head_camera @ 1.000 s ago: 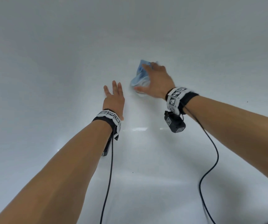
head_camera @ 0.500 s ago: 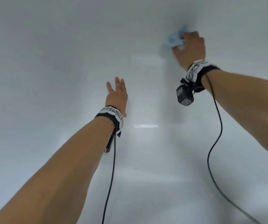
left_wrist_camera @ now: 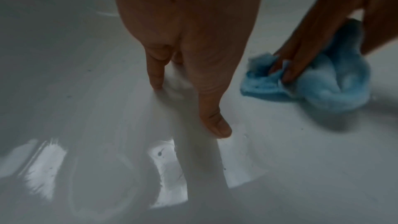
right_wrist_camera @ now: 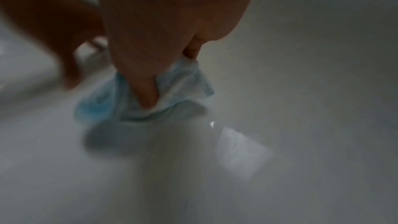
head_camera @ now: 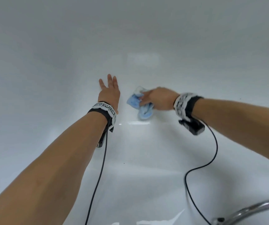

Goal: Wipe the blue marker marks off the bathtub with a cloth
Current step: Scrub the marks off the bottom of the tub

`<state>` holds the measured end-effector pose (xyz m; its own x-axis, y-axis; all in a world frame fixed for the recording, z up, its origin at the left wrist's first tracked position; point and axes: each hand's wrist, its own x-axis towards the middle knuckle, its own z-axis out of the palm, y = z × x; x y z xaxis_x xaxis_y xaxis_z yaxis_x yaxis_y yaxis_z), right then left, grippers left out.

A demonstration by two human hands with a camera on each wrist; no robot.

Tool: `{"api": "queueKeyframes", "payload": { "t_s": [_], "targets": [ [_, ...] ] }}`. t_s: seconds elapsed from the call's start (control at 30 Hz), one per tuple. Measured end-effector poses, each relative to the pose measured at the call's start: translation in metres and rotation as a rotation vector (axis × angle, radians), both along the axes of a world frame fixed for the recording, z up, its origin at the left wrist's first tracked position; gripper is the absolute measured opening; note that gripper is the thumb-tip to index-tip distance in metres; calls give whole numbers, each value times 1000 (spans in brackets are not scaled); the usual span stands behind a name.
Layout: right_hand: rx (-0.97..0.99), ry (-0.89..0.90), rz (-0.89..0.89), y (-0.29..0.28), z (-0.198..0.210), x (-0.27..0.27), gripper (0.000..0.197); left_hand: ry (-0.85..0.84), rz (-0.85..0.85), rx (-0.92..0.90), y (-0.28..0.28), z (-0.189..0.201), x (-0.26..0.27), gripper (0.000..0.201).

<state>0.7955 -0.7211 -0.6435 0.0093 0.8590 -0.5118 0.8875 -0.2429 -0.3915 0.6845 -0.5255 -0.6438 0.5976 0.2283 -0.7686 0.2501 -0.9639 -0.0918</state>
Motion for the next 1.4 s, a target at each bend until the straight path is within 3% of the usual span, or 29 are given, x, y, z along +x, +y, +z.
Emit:
{"api": "queueKeyframes", "payload": {
  "t_s": [0.07,0.13,0.2,0.3,0.4,0.47,0.53,0.6,0.67,0.77,0.87,0.93,1.0,1.1,1.17,1.2,1.23,1.33,1.4],
  "targets": [
    [90,-41,-195,8,1,40,23,12,-49,19,-2,6,0,141],
    [200,-263,-490,12,1,87,29,18,-95,45,-2,13,-1,137],
    [182,-378,-788,6,1,115,36,20,-116,56,-2,18,-1,133],
    [126,-338,-1090,7,-7,94,42,22,-117,54,-4,20,2,133],
    [170,-172,-997,25,-5,38,41,17,-73,29,0,11,2,139],
    [129,-43,-723,29,-1,-1,36,12,-36,-2,4,4,1,144],
    [-38,83,-400,27,8,-27,28,7,-2,-33,7,0,-1,146],
    [-50,111,-185,22,12,-21,34,-5,22,-56,6,-2,-2,147],
    [12,35,-267,22,11,14,38,-15,2,-30,5,-5,-2,147],
    [235,-238,-717,14,5,90,33,-13,-37,-11,9,-9,-3,146],
    [179,-369,-1098,6,-1,129,30,-18,-32,-27,11,-11,-4,147],
    [121,-343,-1214,15,-10,116,31,-12,-50,-14,9,-12,-3,147],
    [171,-308,-1079,27,-15,82,33,-17,-22,-27,8,-11,-2,148],
    [209,-36,-580,29,-11,20,31,-33,44,-62,7,-11,-3,148],
    [119,46,-210,18,-10,20,30,-34,43,-54,7,-12,-2,148],
    [112,39,-181,15,-6,33,33,-25,36,-48,5,-12,-4,148],
    [142,-3,-285,12,-7,52,34,-26,27,-41,4,-12,-4,148],
    [393,-287,-963,-12,-10,119,27,-18,-5,-20,5,-13,-5,147],
    [290,-419,-1271,-43,-12,144,29,-22,8,-26,6,-14,-5,148]
  ]
}}
